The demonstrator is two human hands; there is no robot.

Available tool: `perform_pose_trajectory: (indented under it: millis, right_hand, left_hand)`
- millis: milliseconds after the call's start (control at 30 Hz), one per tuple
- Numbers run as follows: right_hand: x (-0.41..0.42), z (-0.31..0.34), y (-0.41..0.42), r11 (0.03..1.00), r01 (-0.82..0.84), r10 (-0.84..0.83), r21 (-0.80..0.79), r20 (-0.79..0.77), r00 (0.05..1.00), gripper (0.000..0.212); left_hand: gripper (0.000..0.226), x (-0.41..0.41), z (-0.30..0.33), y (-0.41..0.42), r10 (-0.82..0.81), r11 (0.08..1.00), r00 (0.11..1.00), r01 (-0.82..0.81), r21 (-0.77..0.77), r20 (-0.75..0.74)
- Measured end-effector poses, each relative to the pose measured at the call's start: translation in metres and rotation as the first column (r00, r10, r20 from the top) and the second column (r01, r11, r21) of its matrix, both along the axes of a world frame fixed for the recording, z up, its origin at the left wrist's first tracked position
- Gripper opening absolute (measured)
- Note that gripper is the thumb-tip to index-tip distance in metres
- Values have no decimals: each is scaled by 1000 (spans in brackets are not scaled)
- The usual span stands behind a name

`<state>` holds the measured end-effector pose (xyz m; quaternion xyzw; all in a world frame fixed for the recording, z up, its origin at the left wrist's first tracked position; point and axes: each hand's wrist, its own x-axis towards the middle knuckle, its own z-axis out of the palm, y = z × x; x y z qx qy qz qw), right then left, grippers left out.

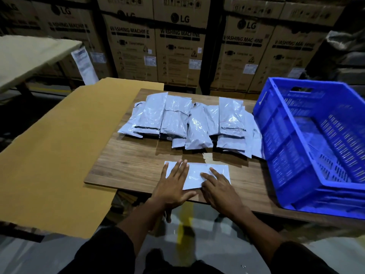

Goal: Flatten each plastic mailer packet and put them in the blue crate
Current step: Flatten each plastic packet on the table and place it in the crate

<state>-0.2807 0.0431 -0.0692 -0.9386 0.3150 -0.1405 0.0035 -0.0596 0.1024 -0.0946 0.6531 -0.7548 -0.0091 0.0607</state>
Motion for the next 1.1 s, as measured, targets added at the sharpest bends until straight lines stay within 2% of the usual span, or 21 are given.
perform_pose_trajectory:
  millis: [67,133,200,267,333,367,400,467,500,533,633,700,767,867,933,967,1033,1067,1100]
  right_hand:
    - [2,6,2,999,0,3,-42,73,997,26]
    - [0,11,6,994,-39,49,-106,95,994,27]
    - [-6,16,10,975,-182,178,-127,-44,983,43]
    - [-15,12,9,926,-342,305,-157,-220,927,65]
    - [-20,9,1,900,-411,355,-146,-303,884,70]
    - [-20,8,-4,898,-416,364,-144,-288,886,68]
    - [-19,7,-9,904,-404,365,-143,-236,901,59]
    - [-15,13,-13,925,-350,347,-147,-49,937,29]
    - [-11,21,-13,939,-324,329,-118,22,944,22]
    - [-8,29,-15,954,-291,296,-73,69,953,20]
    - [-4,56,-22,976,-210,187,59,272,944,21]
    - [-4,70,-29,958,-178,64,226,435,898,31]
    - [-4,82,-37,872,-164,-102,461,500,860,35]
    - [-5,91,-52,679,-145,-204,719,376,904,36]
    - [-7,87,-68,632,-92,-158,769,245,957,32]
    - [-9,82,-75,659,-31,-129,751,154,980,32]
    - [-6,69,-81,811,133,-137,570,-35,990,33]
    - [-4,61,-78,878,208,-203,430,-59,977,34]
    - [-1,52,-69,903,264,-274,338,-19,962,33]
  left_hand:
    - [72,-1,-3,3,-61,994,993,69,-80,100]
    - [62,-2,2,2,-69,986,988,88,-142,136]
    - [70,0,9,1,-48,981,990,71,-178,132]
    - [81,3,14,2,-15,980,993,38,-198,117]
    - [83,6,15,2,11,978,994,11,-208,107]
    - [81,8,15,1,24,976,994,-1,-216,106]
    - [78,9,15,1,27,974,994,-2,-225,110]
    - [66,9,16,3,23,965,991,13,-261,134]
    - [58,8,19,5,43,956,988,1,-294,146]
    - [54,6,24,7,90,944,985,-37,-329,147]
    - [68,2,42,13,232,890,971,-186,-416,61]
    - [75,2,45,14,197,875,980,-164,-456,26]
    - [76,3,38,15,100,875,995,-84,-476,9]
    - [71,-1,22,13,-39,926,999,41,-375,14]
    - [66,-5,12,9,-75,974,997,74,-214,4]
    - [66,-8,8,8,-66,989,998,66,-133,7]
    - [68,-14,2,7,-15,1000,1000,15,24,1]
    - [68,-17,0,9,9,999,1000,-9,49,2]
    - [65,-20,-2,11,21,1000,1000,-21,18,9]
